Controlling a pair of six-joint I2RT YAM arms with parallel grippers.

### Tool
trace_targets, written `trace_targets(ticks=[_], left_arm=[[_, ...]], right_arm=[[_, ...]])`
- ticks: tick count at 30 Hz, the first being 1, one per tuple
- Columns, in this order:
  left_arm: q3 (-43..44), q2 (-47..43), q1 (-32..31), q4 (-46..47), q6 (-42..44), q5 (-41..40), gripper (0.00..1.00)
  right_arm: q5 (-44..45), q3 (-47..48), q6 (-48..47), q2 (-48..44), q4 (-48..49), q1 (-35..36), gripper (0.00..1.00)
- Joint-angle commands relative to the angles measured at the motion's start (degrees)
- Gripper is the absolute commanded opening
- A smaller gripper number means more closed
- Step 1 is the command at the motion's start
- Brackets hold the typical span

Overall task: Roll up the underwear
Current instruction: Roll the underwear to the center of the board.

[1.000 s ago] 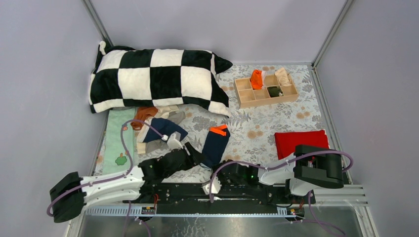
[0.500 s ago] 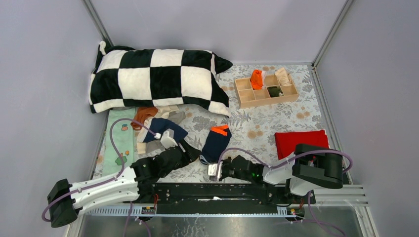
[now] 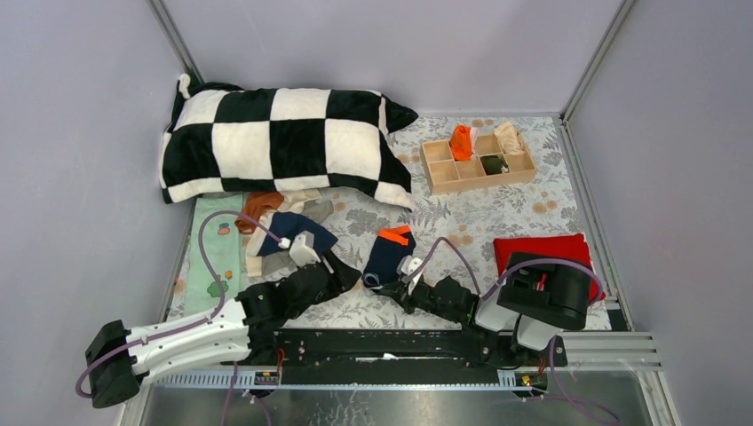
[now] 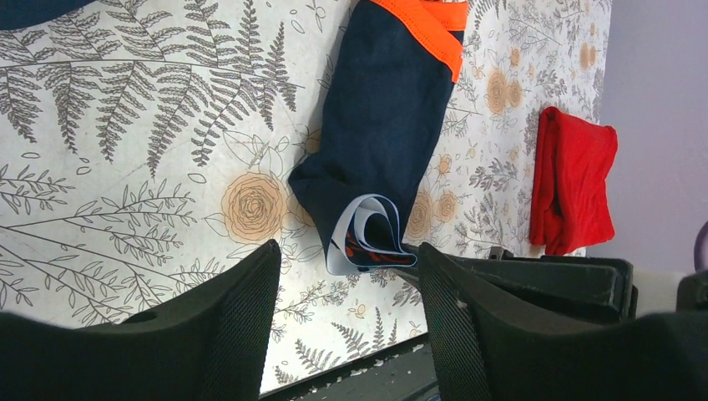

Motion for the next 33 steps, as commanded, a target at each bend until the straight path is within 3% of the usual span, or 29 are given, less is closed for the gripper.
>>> trace_targets(ticks=[1,5,16,28,33], left_arm=[[2.3,0.6,0.3,-1.6,1.9,-2.2,0.65],[2.0,0.6,0.3,-0.9,3.4,-1.7,0.65],[-1.4,-0.3,0.3,3.4,9.9,-0.4,0.65],[-4.7,4.9,0.3,15.3,16.0,1.1,0.65],[-5.6,9.0,0.9,20.6,17.6,-0.3,0.76]], right_arm=[[4.6,-0.9,13.7,1.4,8.9,-1.2,0.00],[7.0,-0.5,20.4,0.3,5.4,-1.8,0.00],[12.1,2.5,35.3,-6.7,-17.5,-5.2,0.00],[3.6,10.7,41.1,-8.1,-38.5,-12.3,0.00],[-1.8,13.6,41.7,-7.0,-44.9,-14.8,0.00]])
